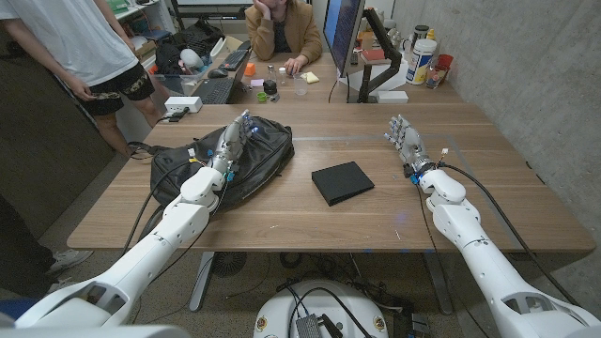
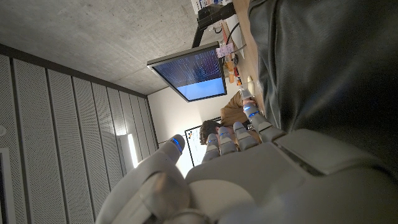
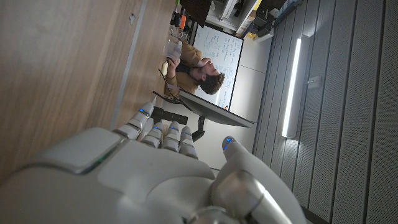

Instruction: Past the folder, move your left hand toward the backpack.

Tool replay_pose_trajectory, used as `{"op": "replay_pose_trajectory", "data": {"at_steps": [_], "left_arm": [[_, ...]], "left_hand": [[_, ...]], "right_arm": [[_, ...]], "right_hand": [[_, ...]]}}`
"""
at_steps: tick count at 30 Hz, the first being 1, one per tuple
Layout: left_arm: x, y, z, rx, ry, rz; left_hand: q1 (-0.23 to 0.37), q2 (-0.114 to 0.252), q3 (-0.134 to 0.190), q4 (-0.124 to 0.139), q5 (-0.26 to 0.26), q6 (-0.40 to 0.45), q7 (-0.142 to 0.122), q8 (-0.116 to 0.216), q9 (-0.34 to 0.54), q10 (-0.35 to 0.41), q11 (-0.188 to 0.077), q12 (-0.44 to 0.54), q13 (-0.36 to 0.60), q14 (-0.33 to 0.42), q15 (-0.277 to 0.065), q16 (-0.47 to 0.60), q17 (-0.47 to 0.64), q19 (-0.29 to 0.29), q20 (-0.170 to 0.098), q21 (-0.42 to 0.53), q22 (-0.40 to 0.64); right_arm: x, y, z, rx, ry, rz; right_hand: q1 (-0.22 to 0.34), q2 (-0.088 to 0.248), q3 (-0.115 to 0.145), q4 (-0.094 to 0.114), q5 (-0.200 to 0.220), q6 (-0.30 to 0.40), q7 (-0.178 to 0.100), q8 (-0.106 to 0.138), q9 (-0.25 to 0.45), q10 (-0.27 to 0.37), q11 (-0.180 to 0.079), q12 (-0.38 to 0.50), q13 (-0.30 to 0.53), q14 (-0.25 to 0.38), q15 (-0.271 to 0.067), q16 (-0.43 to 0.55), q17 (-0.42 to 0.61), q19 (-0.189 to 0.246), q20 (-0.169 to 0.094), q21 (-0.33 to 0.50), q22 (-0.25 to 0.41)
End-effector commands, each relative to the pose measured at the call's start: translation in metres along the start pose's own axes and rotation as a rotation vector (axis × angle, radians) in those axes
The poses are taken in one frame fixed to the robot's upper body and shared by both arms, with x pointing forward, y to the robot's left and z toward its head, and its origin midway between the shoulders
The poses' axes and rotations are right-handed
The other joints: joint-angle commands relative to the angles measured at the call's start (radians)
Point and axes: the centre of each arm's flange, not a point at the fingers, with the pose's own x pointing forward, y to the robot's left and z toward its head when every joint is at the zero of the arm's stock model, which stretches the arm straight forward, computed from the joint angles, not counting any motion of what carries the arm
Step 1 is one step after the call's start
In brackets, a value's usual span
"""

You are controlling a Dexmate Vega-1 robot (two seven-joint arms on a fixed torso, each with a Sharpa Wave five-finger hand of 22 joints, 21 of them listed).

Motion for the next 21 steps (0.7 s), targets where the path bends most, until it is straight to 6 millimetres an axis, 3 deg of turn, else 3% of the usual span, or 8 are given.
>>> {"op": "replay_pose_trajectory", "data": {"at_steps": [1,21], "left_arm": [[-0.0024,0.0015,0.003,0.013,-0.003,0.005],[-0.0013,0.0073,0.0103,0.041,-0.014,0.016]], "left_hand": [[0.009,0.024,0.008,0.0,0.006,0.001,-0.013,0.003,0.002,-0.006,0.001,0.004,0.002,-0.009,-0.048,0.004,0.004,-0.007,-0.069,-0.004,0.004],[0.01,0.025,0.01,0.0,0.006,0.002,-0.015,0.004,0.002,-0.011,0.002,0.004,0.002,-0.012,-0.048,0.003,0.004,-0.01,-0.067,-0.009,0.005]], "right_arm": [[-0.0018,0.0012,-0.0025,-0.001,0.008,0.005],[-0.0011,0.0024,-0.0046,-0.002,0.017,0.007]], "right_hand": [[0.002,0.058,0.003,0.002,0.005,0.006,-0.001,0.005,0.002,0.01,0.0,0.006,0.002,-0.007,-0.001,0.005,0.003,0.0,-0.062,-0.004,0.002],[0.003,0.059,0.001,0.002,0.005,0.006,0.0,0.005,0.002,0.01,-0.001,0.006,0.002,-0.007,-0.001,0.005,0.002,0.001,-0.062,-0.008,0.002]]}}
